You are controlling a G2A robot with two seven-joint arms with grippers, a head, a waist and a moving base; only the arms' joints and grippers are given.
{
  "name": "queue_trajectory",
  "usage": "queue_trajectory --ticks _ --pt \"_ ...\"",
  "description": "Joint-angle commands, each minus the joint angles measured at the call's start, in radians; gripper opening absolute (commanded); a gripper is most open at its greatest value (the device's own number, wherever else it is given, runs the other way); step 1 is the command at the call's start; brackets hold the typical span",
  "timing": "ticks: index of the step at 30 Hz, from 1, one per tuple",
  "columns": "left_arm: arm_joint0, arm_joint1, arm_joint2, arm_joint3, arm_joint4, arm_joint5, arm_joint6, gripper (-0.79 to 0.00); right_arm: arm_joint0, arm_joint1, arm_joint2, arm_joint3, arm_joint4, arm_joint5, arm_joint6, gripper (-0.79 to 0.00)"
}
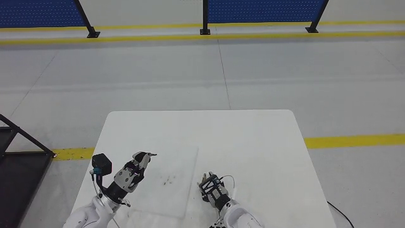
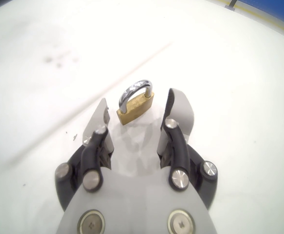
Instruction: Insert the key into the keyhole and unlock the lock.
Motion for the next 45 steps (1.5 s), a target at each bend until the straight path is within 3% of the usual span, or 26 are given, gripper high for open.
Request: queue_trajectory --ticks 1,17,20,29,38,41,45 --pt "0.000 0.000 0.000 0.000 0.000 0.000 0.000 -0.785 0.003 -0.002 -0.003 0.006 -0.001 0.003 -0.003 -0.431" --pt "0.000 0.000 0.000 0.000 0.000 0.000 0.000 -0.785 0.000 -0.009 -0.006 0.012 -0.017 0.019 -0.022 -0.656" --pt "0.000 0.000 0.000 0.000 0.000 0.000 0.000 -0.785 -0.001 -0.009 -0.005 0.010 -0.020 0.018 -0.020 -0.785" --pt "0.000 0.000 0.000 0.000 0.000 0.000 0.000 -0.785 -0.024 0.008 0.066 -0.073 0.036 -0.049 -0.073 -0.785" --pt "-0.003 -0.001 0.003 -0.002 -0.005 0.004 -0.003 -0.785 -0.082 0.049 0.243 -0.177 0.274 -0.398 -0.280 -0.785" --pt "-0.006 -0.005 0.027 -0.018 -0.036 -0.004 0.033 -0.785 -0.104 0.052 0.248 -0.176 0.314 -0.502 -0.415 -0.785" --pt "-0.008 -0.015 0.088 -0.023 -0.010 0.002 0.101 -0.785 -0.080 0.049 0.238 -0.139 0.405 -0.667 -0.498 -0.785"
